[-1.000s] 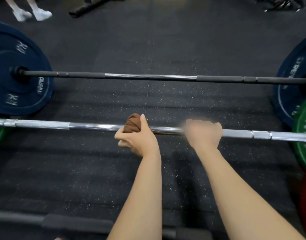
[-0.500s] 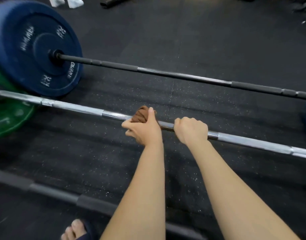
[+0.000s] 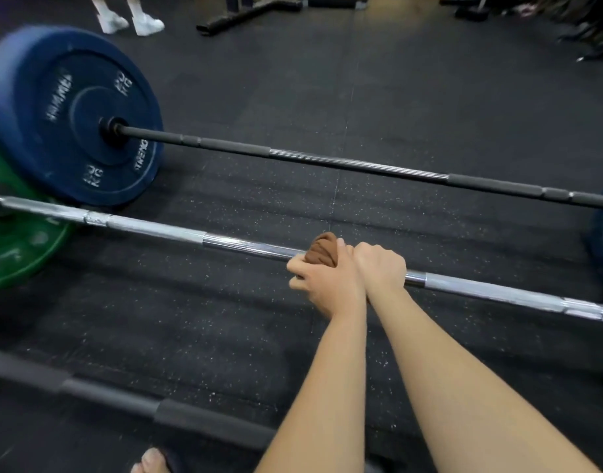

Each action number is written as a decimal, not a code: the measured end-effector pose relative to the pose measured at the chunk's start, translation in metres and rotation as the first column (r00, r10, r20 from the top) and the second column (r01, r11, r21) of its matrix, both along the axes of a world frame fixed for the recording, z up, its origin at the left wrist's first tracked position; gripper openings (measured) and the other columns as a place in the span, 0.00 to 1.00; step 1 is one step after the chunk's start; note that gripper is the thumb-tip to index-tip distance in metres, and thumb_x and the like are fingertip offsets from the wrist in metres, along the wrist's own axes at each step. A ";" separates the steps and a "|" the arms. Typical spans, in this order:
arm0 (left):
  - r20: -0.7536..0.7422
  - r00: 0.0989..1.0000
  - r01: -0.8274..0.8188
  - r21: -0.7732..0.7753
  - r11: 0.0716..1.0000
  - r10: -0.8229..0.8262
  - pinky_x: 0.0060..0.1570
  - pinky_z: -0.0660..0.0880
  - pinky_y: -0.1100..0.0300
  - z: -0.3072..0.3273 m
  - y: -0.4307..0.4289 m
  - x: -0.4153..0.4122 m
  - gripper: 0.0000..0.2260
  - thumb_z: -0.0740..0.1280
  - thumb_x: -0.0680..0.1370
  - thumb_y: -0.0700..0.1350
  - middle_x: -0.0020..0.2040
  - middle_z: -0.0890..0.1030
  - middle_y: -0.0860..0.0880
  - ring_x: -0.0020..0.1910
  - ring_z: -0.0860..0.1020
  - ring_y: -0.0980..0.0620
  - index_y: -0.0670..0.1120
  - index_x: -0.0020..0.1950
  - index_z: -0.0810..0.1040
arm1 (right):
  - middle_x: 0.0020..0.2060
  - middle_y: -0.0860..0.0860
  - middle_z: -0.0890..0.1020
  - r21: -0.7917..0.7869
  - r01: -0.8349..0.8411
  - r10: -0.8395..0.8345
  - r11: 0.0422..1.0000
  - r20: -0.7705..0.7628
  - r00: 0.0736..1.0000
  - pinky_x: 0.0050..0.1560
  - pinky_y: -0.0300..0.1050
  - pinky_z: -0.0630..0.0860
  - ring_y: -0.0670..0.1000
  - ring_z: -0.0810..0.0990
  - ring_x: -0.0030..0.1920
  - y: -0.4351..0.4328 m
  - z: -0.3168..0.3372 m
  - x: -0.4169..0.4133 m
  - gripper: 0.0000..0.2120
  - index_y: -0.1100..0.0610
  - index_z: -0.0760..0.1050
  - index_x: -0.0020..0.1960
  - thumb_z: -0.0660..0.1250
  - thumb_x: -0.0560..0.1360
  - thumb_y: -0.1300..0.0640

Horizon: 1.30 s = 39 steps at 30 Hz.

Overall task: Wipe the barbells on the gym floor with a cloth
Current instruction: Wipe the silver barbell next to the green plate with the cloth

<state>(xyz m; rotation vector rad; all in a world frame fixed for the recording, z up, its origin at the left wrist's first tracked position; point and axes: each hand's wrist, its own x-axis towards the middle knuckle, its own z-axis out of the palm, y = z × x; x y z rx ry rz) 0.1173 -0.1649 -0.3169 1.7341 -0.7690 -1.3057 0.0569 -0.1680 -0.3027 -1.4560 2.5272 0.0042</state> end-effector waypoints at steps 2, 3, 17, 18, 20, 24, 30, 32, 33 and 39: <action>-0.030 0.999 -0.024 0.011 1.000 0.024 0.49 0.78 0.47 0.000 0.006 -0.007 0.26 0.73 0.75 0.60 0.58 0.65 0.47 0.49 0.79 0.39 0.52 0.59 0.60 | 0.41 0.50 0.82 0.120 0.027 -0.054 0.992 0.228 0.972 0.47 0.48 0.70 0.54 0.81 0.44 -0.008 0.008 -0.014 0.23 0.53 0.76 0.45 0.49 0.84 0.41; -0.029 0.999 -0.021 0.006 1.000 0.021 0.47 0.76 0.49 -0.001 0.006 -0.008 0.26 0.73 0.75 0.60 0.58 0.66 0.46 0.48 0.79 0.40 0.52 0.58 0.60 | 0.36 0.50 0.83 0.181 0.031 -0.095 0.983 0.358 0.929 0.45 0.48 0.72 0.53 0.80 0.39 -0.011 0.012 -0.020 0.25 0.54 0.77 0.42 0.50 0.83 0.42; 0.188 0.980 -0.054 -0.077 0.996 0.068 0.44 0.73 0.50 0.003 -0.036 0.033 0.26 0.74 0.77 0.56 0.62 0.65 0.44 0.48 0.77 0.41 0.51 0.62 0.60 | 0.38 0.51 0.73 -0.028 -0.075 0.075 0.997 -0.025 0.997 0.32 0.46 0.61 0.55 0.72 0.34 0.002 -0.016 -0.026 0.12 0.55 0.71 0.48 0.49 0.78 0.61; 0.239 0.970 -0.030 -0.062 0.998 0.044 0.45 0.72 0.49 0.004 -0.038 0.033 0.26 0.74 0.77 0.57 0.62 0.65 0.43 0.50 0.77 0.39 0.51 0.63 0.61 | 0.36 0.51 0.73 -0.062 -0.058 0.056 0.996 -0.034 0.998 0.31 0.46 0.59 0.54 0.71 0.32 0.003 -0.019 -0.025 0.14 0.56 0.72 0.46 0.48 0.78 0.59; 0.313 0.950 0.018 -0.056 0.998 0.000 0.45 0.72 0.49 0.002 -0.038 0.030 0.26 0.73 0.77 0.58 0.62 0.65 0.43 0.53 0.77 0.37 0.51 0.62 0.60 | 0.33 0.51 0.75 -0.111 0.015 -0.016 0.994 -0.014 1.000 0.31 0.44 0.60 0.54 0.71 0.31 0.003 -0.021 -0.025 0.17 0.57 0.72 0.39 0.48 0.79 0.55; 0.237 0.971 0.006 -0.069 0.998 0.011 0.46 0.74 0.49 -0.002 -0.031 0.026 0.25 0.72 0.78 0.58 0.58 0.61 0.46 0.49 0.76 0.40 0.53 0.58 0.57 | 0.30 0.52 0.76 -0.165 0.086 -0.089 0.982 -0.008 0.996 0.32 0.44 0.62 0.54 0.71 0.30 0.003 -0.023 -0.024 0.22 0.56 0.73 0.34 0.50 0.80 0.50; 0.114 0.992 0.060 -0.056 0.997 -0.053 0.50 0.79 0.47 -0.003 0.002 -0.007 0.24 0.72 0.77 0.58 0.59 0.63 0.46 0.45 0.77 0.44 0.52 0.58 0.59 | 0.30 0.51 0.73 -0.176 0.110 -0.106 0.978 0.032 0.994 0.38 0.48 0.65 0.57 0.74 0.35 0.001 -0.024 -0.024 0.23 0.54 0.70 0.33 0.50 0.81 0.46; 0.070 0.997 0.048 -0.040 0.998 -0.045 0.51 0.79 0.46 -0.003 0.004 -0.011 0.24 0.73 0.77 0.58 0.60 0.64 0.46 0.43 0.76 0.48 0.52 0.58 0.59 | 0.30 0.50 0.73 -0.182 0.115 -0.109 0.977 0.042 0.993 0.39 0.48 0.65 0.57 0.74 0.36 0.002 -0.023 -0.023 0.24 0.53 0.69 0.31 0.50 0.81 0.44; 0.050 0.998 0.039 -0.035 0.999 -0.037 0.51 0.80 0.45 -0.004 0.002 -0.011 0.25 0.73 0.77 0.58 0.59 0.64 0.46 0.43 0.75 0.49 0.52 0.58 0.59 | 0.30 0.50 0.73 -0.191 0.118 -0.112 0.974 0.043 0.993 0.38 0.48 0.65 0.57 0.73 0.35 0.003 -0.023 -0.023 0.24 0.53 0.69 0.31 0.50 0.81 0.45; 0.035 0.991 -0.126 -0.054 0.991 0.128 0.51 0.77 0.47 0.001 -0.036 0.026 0.25 0.75 0.76 0.53 0.61 0.64 0.46 0.45 0.75 0.44 0.51 0.58 0.59 | 0.28 0.51 0.75 -0.235 0.084 -0.090 0.968 -0.017 0.996 0.31 0.43 0.60 0.53 0.69 0.28 0.006 -0.026 -0.022 0.22 0.56 0.72 0.31 0.51 0.80 0.51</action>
